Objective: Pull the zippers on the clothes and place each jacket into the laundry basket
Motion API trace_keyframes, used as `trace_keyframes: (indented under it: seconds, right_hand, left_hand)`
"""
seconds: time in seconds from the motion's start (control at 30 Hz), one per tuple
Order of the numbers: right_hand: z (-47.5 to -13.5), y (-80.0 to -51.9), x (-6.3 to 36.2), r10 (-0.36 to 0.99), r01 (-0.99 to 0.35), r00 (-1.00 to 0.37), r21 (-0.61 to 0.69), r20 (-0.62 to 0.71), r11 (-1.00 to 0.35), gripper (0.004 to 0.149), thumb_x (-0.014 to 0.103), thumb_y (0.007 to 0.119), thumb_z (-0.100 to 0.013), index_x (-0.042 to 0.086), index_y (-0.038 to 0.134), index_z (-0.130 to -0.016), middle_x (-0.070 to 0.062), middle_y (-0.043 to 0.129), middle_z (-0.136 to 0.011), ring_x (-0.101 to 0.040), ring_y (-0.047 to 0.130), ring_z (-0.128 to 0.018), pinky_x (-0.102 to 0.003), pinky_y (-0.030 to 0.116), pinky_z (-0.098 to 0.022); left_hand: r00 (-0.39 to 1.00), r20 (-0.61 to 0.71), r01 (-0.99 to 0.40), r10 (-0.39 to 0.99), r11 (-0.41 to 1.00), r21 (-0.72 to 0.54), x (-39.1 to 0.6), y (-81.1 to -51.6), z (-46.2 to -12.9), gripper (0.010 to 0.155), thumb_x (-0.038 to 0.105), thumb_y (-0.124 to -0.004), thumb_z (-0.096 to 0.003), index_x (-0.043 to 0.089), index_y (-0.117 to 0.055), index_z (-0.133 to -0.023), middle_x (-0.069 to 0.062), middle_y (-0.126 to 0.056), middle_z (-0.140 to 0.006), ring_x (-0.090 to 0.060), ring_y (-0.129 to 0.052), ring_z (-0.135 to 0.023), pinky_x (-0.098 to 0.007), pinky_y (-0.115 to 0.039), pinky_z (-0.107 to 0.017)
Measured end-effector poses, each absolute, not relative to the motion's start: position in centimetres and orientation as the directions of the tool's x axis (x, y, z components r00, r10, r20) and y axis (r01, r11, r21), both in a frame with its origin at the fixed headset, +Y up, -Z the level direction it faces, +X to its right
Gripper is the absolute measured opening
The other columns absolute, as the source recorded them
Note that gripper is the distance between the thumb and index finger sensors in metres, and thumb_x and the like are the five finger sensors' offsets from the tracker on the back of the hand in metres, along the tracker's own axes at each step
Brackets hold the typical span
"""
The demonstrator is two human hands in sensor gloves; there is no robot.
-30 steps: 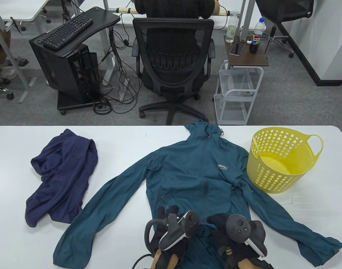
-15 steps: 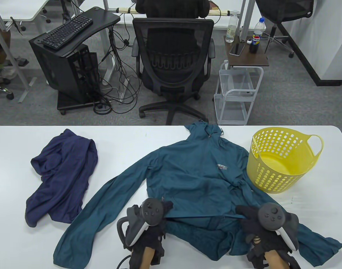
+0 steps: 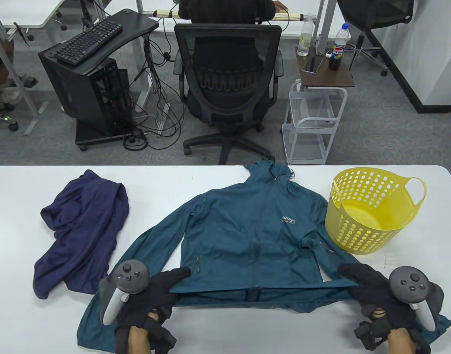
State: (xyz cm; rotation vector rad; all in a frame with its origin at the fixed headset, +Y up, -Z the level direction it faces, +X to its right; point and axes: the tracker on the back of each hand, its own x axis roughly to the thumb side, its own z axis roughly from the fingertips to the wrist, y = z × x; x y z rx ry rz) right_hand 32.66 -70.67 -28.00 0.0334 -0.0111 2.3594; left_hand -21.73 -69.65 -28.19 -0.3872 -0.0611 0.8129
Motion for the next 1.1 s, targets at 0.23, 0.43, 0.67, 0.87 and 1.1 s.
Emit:
trace_keyframes:
  seconds: [0.23,0.43,0.67,0.87,1.1]
  right_hand:
    - [-28.5,-71.6,31.3,0.920,-0.811,-0.363,0.437,0.148,-0.390,0.053,0.044,0.090,-0.048,0.029,0.080,-0.099,-0.002,0.077,-0.110,-0.045,0.066,-0.101,-0.067,0.054,-0.069]
    - [-28.7,-72.1,31.1,0.945,-0.868,-0.306,0.375,0.112,-0.326,0.062,0.056,0.086,-0.049,0.025,0.077,-0.101,-0.006,0.076,-0.110,-0.047,0.067,-0.099,-0.067,0.055,-0.068]
    - [-29.8,-75.3,25.3,0.512,-0.464,-0.854,0.308,0.093,-0.831,0.059,0.043,0.082,-0.051,0.026,0.066,-0.105,-0.005,0.058,-0.117,-0.043,0.055,-0.104,-0.066,0.051,-0.070]
    - [-30.8,-78.7,24.3,0.310,-0.271,-0.950,0.397,0.037,-0.877,0.068,0.037,0.083,-0.050,0.033,0.049,-0.108,0.008,0.035,-0.121,-0.030,0.032,-0.111,-0.063,0.034,-0.075]
    - [-29.8,-77.6,27.6,0.251,-0.266,-0.964,0.323,-0.088,-0.908,0.056,0.033,0.080,-0.052,0.035,0.060,-0.105,0.009,0.048,-0.118,-0.027,0.047,-0.109,-0.063,0.043,-0.073]
  left_hand:
    - [0.517,-0.060,-0.796,0.854,0.454,-0.401,-24.0,-70.1,-27.3,0.071,0.053,-0.087,-0.0330,0.042,-0.068,-0.100,0.004,-0.069,-0.114,-0.038,-0.057,-0.106,-0.067,-0.048,-0.070]
    - [0.634,-0.082,-0.737,0.769,0.568,-0.366,-21.3,-69.6,-28.1,0.066,0.055,-0.080,-0.0393,0.042,-0.064,-0.102,0.006,-0.067,-0.116,-0.037,-0.052,-0.109,-0.067,-0.042,-0.072]
    - [0.963,-0.116,-0.269,0.243,0.880,-0.391,-13.9,-73.1,-30.6,0.057,0.049,-0.066,-0.0436,0.053,-0.057,-0.100,0.016,-0.051,-0.120,-0.029,-0.039,-0.112,-0.064,-0.040,-0.075]
    - [0.988,-0.089,-0.152,0.123,0.756,-0.637,-12.0,-78.4,-31.6,0.064,0.044,-0.061,-0.0433,0.056,-0.035,-0.100,0.019,-0.017,-0.118,-0.025,-0.009,-0.109,-0.063,-0.023,-0.075]
    - [0.977,-0.200,-0.190,0.076,0.741,-0.644,-13.7,-76.8,-29.8,0.062,0.045,-0.059,-0.0438,0.053,-0.038,-0.102,0.018,-0.026,-0.118,-0.028,-0.013,-0.109,-0.063,-0.023,-0.074]
